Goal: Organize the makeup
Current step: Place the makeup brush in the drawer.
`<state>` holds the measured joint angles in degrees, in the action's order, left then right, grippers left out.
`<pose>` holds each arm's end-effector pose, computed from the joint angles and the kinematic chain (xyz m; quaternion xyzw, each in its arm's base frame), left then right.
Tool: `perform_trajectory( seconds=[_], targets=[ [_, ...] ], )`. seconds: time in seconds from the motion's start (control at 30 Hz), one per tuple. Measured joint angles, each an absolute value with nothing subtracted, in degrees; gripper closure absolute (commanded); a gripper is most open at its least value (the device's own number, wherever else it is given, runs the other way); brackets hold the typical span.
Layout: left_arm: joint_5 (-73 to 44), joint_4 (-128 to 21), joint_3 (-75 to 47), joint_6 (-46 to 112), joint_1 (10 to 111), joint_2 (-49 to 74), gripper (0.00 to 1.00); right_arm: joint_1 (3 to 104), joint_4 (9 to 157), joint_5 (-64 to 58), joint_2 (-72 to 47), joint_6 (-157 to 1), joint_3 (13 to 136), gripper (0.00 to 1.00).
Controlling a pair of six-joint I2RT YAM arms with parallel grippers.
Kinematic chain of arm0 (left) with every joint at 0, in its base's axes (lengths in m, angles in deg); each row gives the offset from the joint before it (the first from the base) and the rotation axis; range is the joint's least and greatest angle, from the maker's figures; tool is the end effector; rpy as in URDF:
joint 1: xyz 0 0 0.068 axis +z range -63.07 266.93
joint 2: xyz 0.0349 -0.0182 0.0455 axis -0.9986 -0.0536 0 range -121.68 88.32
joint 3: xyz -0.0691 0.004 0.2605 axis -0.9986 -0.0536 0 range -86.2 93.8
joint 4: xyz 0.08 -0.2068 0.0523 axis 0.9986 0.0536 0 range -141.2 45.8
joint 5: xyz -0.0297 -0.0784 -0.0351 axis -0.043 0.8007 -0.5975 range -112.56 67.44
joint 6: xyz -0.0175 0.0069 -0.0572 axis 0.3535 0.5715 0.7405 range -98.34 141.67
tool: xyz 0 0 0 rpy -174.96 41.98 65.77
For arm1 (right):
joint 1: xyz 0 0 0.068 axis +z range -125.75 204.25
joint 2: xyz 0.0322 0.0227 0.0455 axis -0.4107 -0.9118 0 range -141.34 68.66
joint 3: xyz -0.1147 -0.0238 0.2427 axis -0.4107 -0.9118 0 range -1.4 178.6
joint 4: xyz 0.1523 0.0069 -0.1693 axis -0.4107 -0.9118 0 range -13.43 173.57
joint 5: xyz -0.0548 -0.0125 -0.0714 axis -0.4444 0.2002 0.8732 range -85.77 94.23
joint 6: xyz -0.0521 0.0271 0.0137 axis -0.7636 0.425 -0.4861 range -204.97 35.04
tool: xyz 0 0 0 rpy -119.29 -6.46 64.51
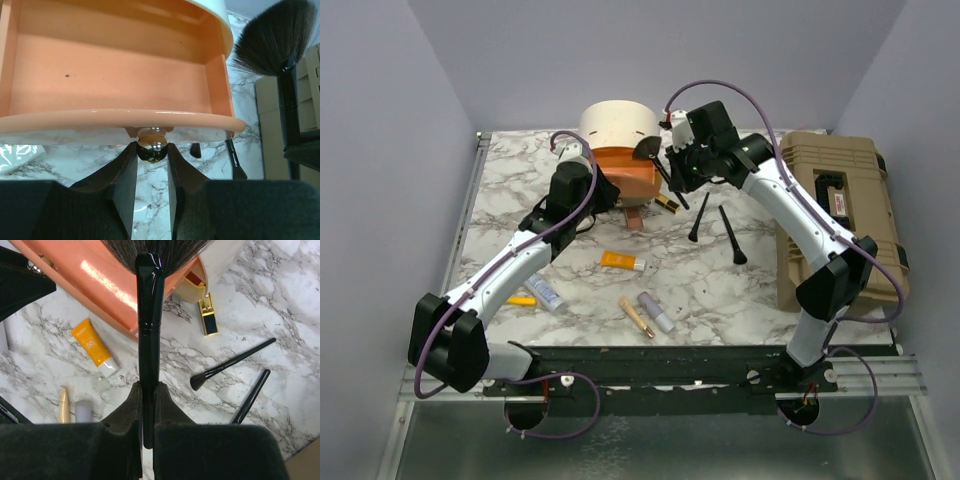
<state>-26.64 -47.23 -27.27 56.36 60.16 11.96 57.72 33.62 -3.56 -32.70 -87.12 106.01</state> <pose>0.2568 -0.1259 0.3184 -0.0771 0.8222 -0.2625 0.4992 0.2950 0.2024 0.3687 -0.3062 0.8659 0.1657 0.3592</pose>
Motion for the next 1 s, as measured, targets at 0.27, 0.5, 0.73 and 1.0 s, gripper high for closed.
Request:
perform_trajectory(
  seconds=[0.27, 0.5, 0.73, 1.0],
  targets=[
    [-26.2, -47.7, -30.5, 57.4, 59.8, 13.9, 0.72, 57.7, 23.9, -4.1, -41.9, -93.2, 122.8, 1.0],
    [-25.6, -48.0, -30.8, 57.2, 59.6, 14.1, 0.71, 57.7, 18.9, -5.7, -45.8, -95.2, 129.9, 0.99],
    [-24.9, -48.0, -30.8, 56.7, 59.5, 14.1, 0.68, 58.1, 16.0, -8.7, -49.1, -95.6, 133.4, 0.99],
    [-23.2, -48.0, -30.8, 56.1, 59.5, 14.1, 0.68, 59.1, 15.7, -8.6, -53.2, -95.6, 136.1, 0.97]
  ],
)
